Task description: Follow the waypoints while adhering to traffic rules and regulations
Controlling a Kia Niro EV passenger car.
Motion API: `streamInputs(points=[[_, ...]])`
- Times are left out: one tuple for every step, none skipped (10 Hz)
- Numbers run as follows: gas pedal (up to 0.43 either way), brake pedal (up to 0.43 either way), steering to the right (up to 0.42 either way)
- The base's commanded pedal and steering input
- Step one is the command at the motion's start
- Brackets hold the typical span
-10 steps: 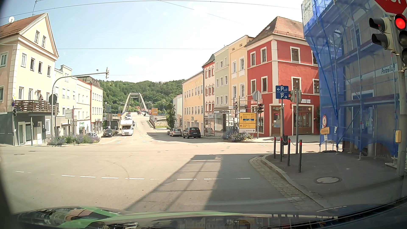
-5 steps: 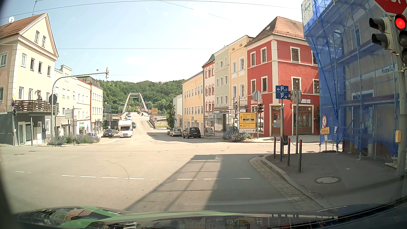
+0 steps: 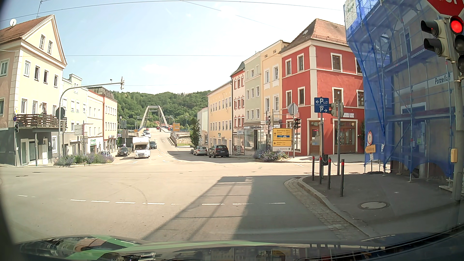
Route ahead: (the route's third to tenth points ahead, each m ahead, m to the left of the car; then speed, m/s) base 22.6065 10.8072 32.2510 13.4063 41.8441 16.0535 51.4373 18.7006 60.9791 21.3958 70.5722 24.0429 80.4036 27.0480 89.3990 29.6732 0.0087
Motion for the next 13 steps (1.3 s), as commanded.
streamInputs(points=[[0.0, 0.311, 0.018], [0.0, 0.311, 0.019], [0.0, 0.311, 0.019], [0.0, 0.311, 0.018], [0.0, 0.317, 0.018], [0.0, 0.317, 0.019], [0.0, 0.317, 0.019], [0.0, 0.317, 0.019], [0.0, 0.317, 0.019], [0.0, 0.323, 0.018], [0.0, 0.323, 0.019], [0.0, 0.323, 0.018], [0.0, 0.323, 0.019]])
